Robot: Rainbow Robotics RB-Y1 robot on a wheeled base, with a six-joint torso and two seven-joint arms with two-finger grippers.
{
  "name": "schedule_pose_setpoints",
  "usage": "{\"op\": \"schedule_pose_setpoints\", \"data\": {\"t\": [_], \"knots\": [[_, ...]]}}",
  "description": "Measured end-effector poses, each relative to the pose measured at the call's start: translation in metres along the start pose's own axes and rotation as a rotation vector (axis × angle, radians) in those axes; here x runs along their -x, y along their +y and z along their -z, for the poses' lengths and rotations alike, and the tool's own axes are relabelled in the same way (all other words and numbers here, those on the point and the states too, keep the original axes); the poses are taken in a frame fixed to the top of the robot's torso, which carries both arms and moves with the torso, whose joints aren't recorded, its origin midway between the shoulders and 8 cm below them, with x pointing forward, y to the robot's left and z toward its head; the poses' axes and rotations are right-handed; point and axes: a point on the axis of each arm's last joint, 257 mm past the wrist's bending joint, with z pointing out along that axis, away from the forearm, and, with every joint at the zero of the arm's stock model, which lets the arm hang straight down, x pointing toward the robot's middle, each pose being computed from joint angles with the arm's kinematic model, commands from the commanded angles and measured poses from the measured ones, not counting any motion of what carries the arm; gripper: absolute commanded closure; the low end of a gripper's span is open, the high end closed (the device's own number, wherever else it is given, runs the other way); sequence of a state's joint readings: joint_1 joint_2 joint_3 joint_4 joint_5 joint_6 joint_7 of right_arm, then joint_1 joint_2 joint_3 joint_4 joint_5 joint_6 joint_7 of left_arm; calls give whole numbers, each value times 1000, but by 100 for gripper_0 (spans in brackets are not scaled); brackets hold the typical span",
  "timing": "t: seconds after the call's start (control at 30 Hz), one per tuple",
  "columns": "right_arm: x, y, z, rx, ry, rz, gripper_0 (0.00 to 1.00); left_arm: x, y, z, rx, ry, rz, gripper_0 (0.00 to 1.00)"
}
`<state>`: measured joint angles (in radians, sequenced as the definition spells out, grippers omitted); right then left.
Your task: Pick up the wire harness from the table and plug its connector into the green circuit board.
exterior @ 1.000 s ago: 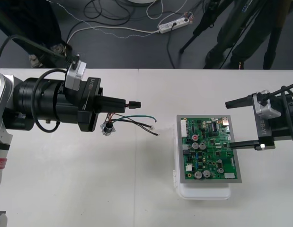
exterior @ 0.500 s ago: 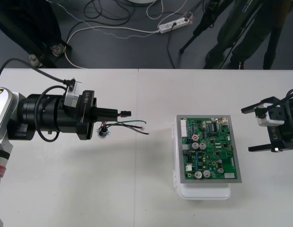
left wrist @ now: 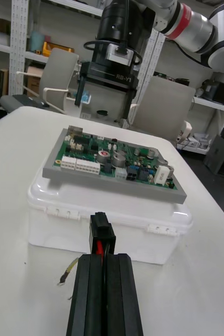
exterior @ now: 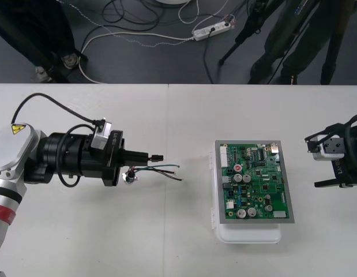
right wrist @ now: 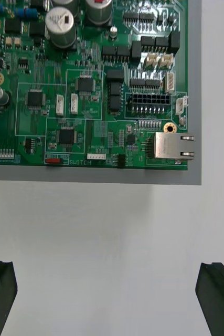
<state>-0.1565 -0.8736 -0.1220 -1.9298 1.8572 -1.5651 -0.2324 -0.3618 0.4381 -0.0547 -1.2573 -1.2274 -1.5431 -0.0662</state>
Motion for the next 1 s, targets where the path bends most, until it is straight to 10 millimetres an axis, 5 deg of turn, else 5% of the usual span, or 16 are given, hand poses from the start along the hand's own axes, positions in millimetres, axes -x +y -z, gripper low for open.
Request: {"op": "schedule_pose_setpoints", "data": {"t": [0.2,0.53,1.0], "knots": [[-14,4,-8,14,67,13,0,-33,-6,-1,3,10,-23,100],[-7,10,-15,25,93,-44,0,-66,-15,-16,7,-9,-39,100],[-15,19,-28,41,170,-25,0,-68,-14,-54,-10,-57,-97,100]]}}
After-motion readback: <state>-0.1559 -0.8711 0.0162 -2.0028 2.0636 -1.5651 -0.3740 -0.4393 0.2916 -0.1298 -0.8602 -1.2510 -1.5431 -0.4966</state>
